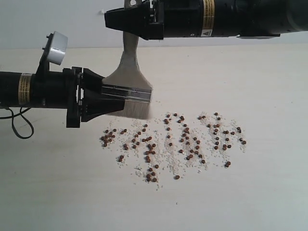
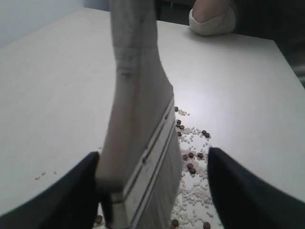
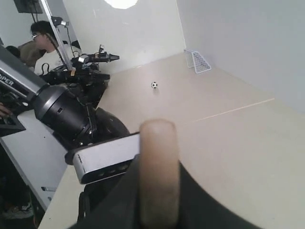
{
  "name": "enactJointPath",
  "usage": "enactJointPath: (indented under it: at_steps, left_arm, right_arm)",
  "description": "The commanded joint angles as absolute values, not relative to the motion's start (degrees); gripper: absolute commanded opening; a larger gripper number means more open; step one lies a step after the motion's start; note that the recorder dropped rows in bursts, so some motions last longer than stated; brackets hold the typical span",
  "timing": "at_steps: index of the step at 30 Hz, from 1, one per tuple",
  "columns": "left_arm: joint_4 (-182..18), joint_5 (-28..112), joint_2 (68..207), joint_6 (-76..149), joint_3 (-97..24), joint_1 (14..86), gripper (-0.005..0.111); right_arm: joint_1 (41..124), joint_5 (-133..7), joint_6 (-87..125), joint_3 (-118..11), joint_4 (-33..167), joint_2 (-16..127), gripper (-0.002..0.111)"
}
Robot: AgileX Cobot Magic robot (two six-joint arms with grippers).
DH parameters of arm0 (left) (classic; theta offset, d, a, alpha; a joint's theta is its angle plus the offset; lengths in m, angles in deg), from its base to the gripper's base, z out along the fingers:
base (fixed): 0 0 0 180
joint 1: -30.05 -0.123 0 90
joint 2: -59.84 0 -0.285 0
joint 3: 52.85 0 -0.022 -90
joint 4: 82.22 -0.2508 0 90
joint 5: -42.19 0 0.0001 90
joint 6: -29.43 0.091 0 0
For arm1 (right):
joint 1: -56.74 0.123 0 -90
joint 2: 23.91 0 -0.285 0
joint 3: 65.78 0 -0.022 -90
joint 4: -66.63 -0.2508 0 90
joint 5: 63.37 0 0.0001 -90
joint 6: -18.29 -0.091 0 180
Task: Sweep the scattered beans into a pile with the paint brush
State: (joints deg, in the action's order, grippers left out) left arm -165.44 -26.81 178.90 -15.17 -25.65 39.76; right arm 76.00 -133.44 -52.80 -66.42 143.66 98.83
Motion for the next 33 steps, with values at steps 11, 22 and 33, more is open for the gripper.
enactJointPath:
  at_steps: [11, 22, 33]
  left_arm:
    - [-172.91, -27.77, 171.87, -34.67, -25.79, 33.38, 0.057]
    - [-170.06, -27.77, 158.82, -45.47, -18.63, 32.85, 0.0]
    - [-146.38, -12.38, 129.81, -39.13, 5.95, 32.34, 0.0]
  right_arm:
    - [75.67, -105.52, -72.72, -65.9, 159.85, 84.89, 0.0]
    - [75.77, -81.06, -64.87, -43.01, 139.16, 67.78, 0.0]
    - [75.77, -88.65, -27.78, -24.06, 97.99, 51.05, 0.0]
